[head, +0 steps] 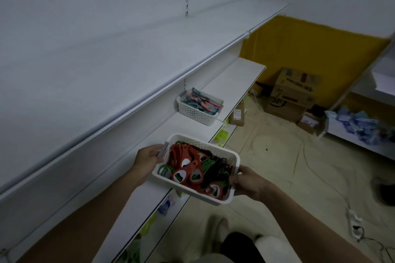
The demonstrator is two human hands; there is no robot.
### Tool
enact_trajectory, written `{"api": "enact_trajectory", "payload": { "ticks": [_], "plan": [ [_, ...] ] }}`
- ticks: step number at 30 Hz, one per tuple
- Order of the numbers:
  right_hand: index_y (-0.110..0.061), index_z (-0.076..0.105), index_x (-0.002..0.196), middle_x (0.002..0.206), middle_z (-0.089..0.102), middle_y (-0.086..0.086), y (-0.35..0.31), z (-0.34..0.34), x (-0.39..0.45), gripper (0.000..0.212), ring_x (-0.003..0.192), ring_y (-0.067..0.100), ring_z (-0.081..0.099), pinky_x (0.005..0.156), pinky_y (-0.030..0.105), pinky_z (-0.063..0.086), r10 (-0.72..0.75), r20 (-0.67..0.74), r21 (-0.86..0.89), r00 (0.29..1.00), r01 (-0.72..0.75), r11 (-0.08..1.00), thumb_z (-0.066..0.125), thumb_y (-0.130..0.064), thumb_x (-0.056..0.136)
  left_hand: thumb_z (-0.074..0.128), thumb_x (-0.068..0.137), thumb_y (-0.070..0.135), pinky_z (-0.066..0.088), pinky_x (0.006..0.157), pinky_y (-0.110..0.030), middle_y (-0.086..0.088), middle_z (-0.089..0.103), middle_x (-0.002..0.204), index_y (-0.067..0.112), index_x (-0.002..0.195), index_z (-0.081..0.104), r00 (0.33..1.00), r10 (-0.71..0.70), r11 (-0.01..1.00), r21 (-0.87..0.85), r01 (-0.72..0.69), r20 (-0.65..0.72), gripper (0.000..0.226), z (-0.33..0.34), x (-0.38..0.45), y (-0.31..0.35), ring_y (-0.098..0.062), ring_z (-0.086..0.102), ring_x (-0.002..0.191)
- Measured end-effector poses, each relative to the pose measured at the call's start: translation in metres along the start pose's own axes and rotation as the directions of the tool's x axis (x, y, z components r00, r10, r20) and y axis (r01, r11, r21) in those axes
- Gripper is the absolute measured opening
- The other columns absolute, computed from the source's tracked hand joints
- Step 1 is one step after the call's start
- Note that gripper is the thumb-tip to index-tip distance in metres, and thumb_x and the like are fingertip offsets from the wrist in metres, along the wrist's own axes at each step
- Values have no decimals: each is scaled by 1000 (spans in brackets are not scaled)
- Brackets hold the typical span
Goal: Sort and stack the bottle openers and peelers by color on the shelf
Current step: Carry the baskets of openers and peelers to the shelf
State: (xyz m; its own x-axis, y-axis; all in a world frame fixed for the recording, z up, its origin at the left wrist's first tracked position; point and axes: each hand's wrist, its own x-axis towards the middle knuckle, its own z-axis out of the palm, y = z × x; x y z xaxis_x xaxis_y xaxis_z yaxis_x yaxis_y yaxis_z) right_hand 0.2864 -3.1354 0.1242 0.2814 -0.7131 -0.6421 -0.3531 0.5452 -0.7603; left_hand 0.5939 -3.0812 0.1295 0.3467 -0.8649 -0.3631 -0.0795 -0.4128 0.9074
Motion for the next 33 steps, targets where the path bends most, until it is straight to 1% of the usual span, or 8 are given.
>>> {"api": "enact_trajectory", "payload": {
  "ticks": [7,10,13,16,20,24,27,33],
  "plan": [
    [10,55,118,111,65,29,-23,0,95,34,94,44,68,84,58,56,32,7,75,999,-33,997,53,14,84,61,90,-8,46,75,-21,-14,62,128,6,134,58,986,-55,994,86,70,-157,47,10,63,11,-20,58,103],
    [11,58,116,112,65,31,-36,-2,139,31,92,42,68,71,47,60,37,62,121,997,-44,992,50,14,86,63,95,15,46,94,-32,-11,50,143,9,144,47,961,-81,978,163,127,-265,52,22,101,23,-26,54,119],
    [9,59,109,99,67,24,-53,-8,190,25,83,38,68,72,50,60,52,119,112,991,-66,992,47,14,87,65,92,40,50,98,-41,-14,37,151,16,154,28,890,-166,968,103,230,-425,75,46,128,24,-32,49,127],
    [8,55,108,87,62,18,-65,-15,240,22,75,37,62,76,56,55,91,132,104,987,-105,989,53,8,86,61,90,52,53,90,-36,-2,43,143,28,147,27,881,-344,938,-80,337,-324,70,102,134,21,-24,51,120],
    [1,52,98,82,55,14,-81,-22,270,15,66,29,56,54,34,51,163,157,196,974,-193,961,49,12,89,70,85,46,55,90,-34,2,39,147,36,154,13,891,-450,861,-294,415,-63,90,187,140,25,-23,52,124],
    [0,55,100,81,53,12,-87,-24,290,20,66,23,51,49,25,47,190,200,252,961,-238,938,46,16,89,72,89,8,55,74,-17,6,56,113,30,140,30,915,-360,882,-384,272,-179,69,221,166,29,-9,60,94],
    [6,55,118,96,58,14,-83,-25,306,27,75,22,57,54,23,51,173,246,226,954,-230,947,53,10,92,66,89,-4,48,57,-6,-6,57,128,13,145,38,886,-339,912,-343,226,-318,65,222,178,30,-11,56,96],
    [0,46,122,108,59,22,-90,-28,312,24,89,22,56,69,29,52,253,335,-71,908,-243,967,49,-10,101,64,88,-8,54,73,-13,-5,59,128,12,145,44,833,-335,911,-377,167,-441,64,216,188,24,-20,57,113]
  ]
}}
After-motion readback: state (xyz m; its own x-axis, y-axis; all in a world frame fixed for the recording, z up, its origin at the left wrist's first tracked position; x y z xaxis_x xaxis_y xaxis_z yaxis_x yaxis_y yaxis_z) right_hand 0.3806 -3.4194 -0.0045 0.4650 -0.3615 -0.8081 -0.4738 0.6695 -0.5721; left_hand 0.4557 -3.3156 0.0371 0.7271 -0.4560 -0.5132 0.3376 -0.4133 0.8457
